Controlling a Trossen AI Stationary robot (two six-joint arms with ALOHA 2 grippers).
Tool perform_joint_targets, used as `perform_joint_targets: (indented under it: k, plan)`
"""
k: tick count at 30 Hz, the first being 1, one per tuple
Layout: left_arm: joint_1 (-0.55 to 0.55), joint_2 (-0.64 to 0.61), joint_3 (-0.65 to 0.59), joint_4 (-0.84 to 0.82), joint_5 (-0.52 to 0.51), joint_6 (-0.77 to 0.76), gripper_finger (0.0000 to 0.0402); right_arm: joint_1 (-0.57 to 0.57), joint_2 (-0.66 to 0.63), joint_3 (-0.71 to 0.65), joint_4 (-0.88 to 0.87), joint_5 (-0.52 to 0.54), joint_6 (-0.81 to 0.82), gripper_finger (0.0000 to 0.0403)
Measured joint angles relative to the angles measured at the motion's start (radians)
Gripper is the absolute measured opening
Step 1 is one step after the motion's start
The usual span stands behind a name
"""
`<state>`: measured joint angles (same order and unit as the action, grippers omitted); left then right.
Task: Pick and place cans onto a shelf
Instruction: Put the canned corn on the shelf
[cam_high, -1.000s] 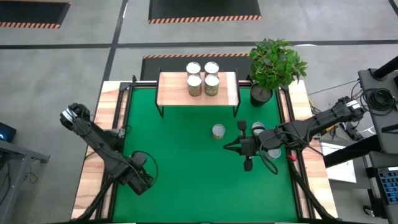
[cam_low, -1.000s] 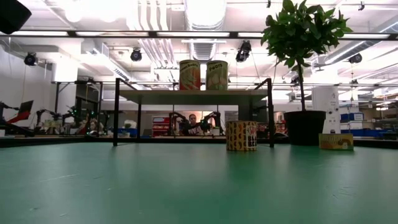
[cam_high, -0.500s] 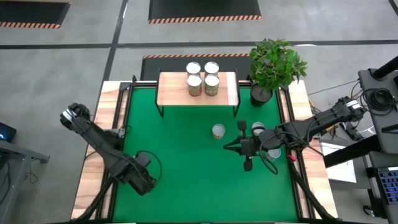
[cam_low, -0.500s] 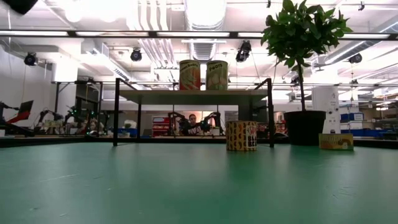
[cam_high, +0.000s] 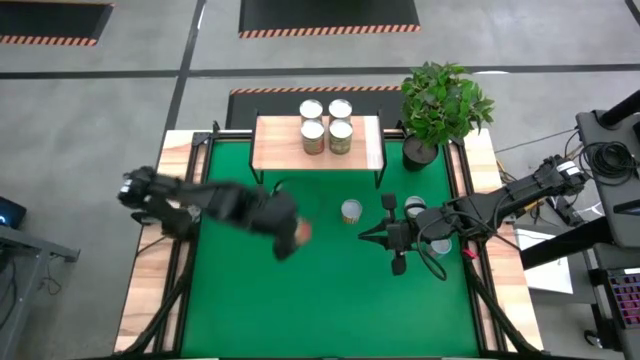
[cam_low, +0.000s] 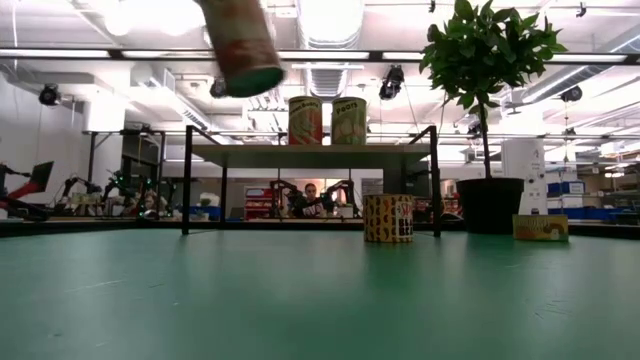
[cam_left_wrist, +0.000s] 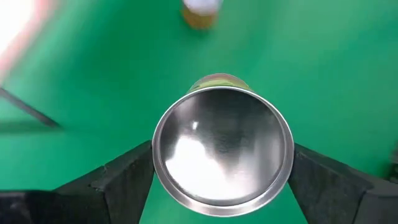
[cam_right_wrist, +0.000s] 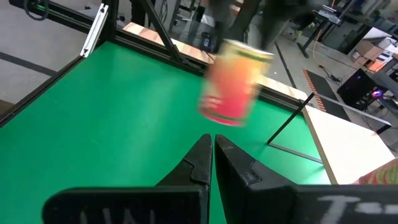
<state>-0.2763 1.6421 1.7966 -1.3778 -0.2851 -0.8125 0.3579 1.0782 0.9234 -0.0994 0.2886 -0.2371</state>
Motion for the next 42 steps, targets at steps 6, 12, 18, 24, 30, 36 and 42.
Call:
perform_joint_targets:
  k: [6,12,18,24,30,36,42]
  plan:
    - [0.25,0.162,0.328,-0.163,-0.005,0.353,0.0312,0.0,0.0,0.0,-0.021,0.0,0.004,0.0009]
    - [0.447,0.297,0.559,-0.19,0.062,0.583,0.0312,0.0,0.0,0.0,-0.047,0.0,0.04,0.0009]
    - [0.541,0.295,0.47,-0.176,0.152,0.647,0.0312,0.0,0.0,0.0,-0.067,0.0,0.06,0.0009]
    - [0.568,0.293,0.404,-0.175,0.132,0.647,0.0312,0.0,0.0,0.0,-0.072,0.0,0.072,0.0009]
    - [0.578,0.293,0.375,-0.171,0.03,0.648,0.0325,0.0,0.0,0.0,-0.072,0.0,0.083,0.0009]
    - [0.593,0.292,0.381,-0.167,0.03,0.655,0.0333,0.0,0.003,0.0,-0.072,0.0,0.08,0.0009]
    - [0.605,0.292,0.381,-0.159,-0.004,0.655,0.0334,0.0,0.003,0.0,-0.072,0.0,0.079,0.0009]
